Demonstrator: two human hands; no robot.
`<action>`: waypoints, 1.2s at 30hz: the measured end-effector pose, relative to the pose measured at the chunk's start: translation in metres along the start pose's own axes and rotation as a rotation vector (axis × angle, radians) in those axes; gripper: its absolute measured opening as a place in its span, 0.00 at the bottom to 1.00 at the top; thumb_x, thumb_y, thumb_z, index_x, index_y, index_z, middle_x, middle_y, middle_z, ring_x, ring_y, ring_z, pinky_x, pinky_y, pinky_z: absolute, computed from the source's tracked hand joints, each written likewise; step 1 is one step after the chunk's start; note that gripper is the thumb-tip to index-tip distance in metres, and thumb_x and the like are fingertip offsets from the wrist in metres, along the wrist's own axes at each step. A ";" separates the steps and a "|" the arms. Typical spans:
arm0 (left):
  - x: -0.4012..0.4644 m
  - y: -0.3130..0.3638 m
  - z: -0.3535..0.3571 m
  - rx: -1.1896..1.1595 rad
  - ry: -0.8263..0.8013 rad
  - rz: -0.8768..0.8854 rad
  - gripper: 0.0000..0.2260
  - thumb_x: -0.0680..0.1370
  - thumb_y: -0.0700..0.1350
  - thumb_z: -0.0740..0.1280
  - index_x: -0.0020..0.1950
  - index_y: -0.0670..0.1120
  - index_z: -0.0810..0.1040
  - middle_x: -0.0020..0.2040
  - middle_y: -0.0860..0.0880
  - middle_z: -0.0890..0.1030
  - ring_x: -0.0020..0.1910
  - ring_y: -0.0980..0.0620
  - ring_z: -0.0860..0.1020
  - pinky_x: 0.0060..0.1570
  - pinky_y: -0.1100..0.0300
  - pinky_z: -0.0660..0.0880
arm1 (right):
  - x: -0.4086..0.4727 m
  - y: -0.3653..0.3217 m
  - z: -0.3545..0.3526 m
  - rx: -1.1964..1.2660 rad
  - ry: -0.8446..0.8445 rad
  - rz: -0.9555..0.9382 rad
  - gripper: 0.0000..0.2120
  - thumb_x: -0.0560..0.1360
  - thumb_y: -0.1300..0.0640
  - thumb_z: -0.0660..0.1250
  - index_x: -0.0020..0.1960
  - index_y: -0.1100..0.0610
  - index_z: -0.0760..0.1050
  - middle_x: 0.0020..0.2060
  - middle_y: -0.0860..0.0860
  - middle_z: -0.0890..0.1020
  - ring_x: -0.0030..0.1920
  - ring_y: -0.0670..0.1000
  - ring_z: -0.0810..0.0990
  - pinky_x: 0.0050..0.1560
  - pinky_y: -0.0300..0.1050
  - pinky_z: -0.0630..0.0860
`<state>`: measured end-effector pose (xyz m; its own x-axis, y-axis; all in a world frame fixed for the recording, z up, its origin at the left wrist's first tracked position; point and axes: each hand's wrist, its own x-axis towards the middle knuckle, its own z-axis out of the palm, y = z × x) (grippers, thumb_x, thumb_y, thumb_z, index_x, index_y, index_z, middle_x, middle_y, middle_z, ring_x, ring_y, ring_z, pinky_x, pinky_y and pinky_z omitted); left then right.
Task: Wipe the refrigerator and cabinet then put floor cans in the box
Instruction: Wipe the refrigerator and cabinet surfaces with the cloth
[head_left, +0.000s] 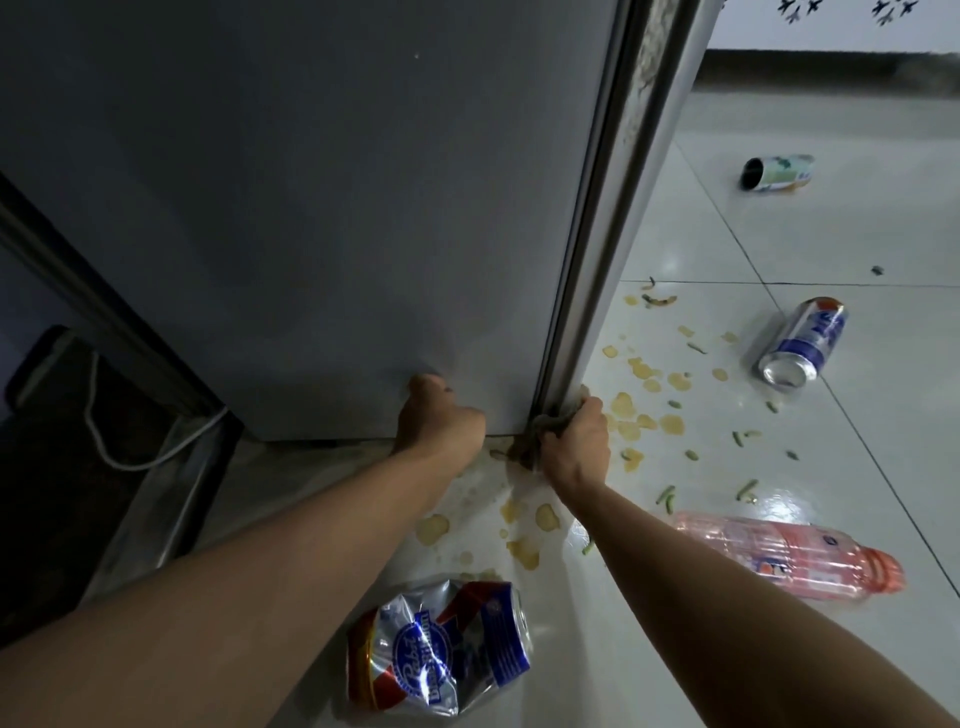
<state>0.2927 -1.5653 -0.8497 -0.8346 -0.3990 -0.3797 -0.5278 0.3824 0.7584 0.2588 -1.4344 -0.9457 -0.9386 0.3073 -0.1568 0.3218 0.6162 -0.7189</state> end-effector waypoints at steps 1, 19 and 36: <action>-0.005 0.002 -0.003 0.028 -0.010 0.026 0.19 0.73 0.37 0.64 0.63 0.43 0.69 0.64 0.47 0.74 0.61 0.45 0.74 0.61 0.55 0.72 | -0.001 0.000 -0.001 -0.023 0.008 -0.016 0.17 0.74 0.64 0.64 0.61 0.62 0.64 0.54 0.59 0.75 0.48 0.58 0.76 0.45 0.50 0.73; -0.068 0.097 -0.087 0.835 0.412 1.184 0.35 0.67 0.30 0.61 0.73 0.45 0.61 0.78 0.47 0.53 0.74 0.50 0.48 0.70 0.44 0.42 | -0.021 -0.067 -0.078 0.086 0.274 -0.257 0.19 0.68 0.55 0.71 0.56 0.56 0.70 0.41 0.49 0.76 0.38 0.51 0.73 0.37 0.44 0.70; -0.074 0.113 -0.104 0.975 0.307 1.036 0.36 0.74 0.33 0.55 0.77 0.48 0.41 0.77 0.52 0.35 0.76 0.53 0.39 0.73 0.45 0.42 | -0.032 -0.161 -0.161 0.168 0.515 -0.370 0.17 0.66 0.47 0.69 0.51 0.53 0.71 0.41 0.51 0.81 0.40 0.56 0.78 0.37 0.45 0.70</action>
<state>0.3109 -1.5791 -0.6806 -0.9004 0.2908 0.3237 0.2785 0.9567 -0.0848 0.2567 -1.4264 -0.7163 -0.7907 0.4300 0.4358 -0.0743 0.6392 -0.7655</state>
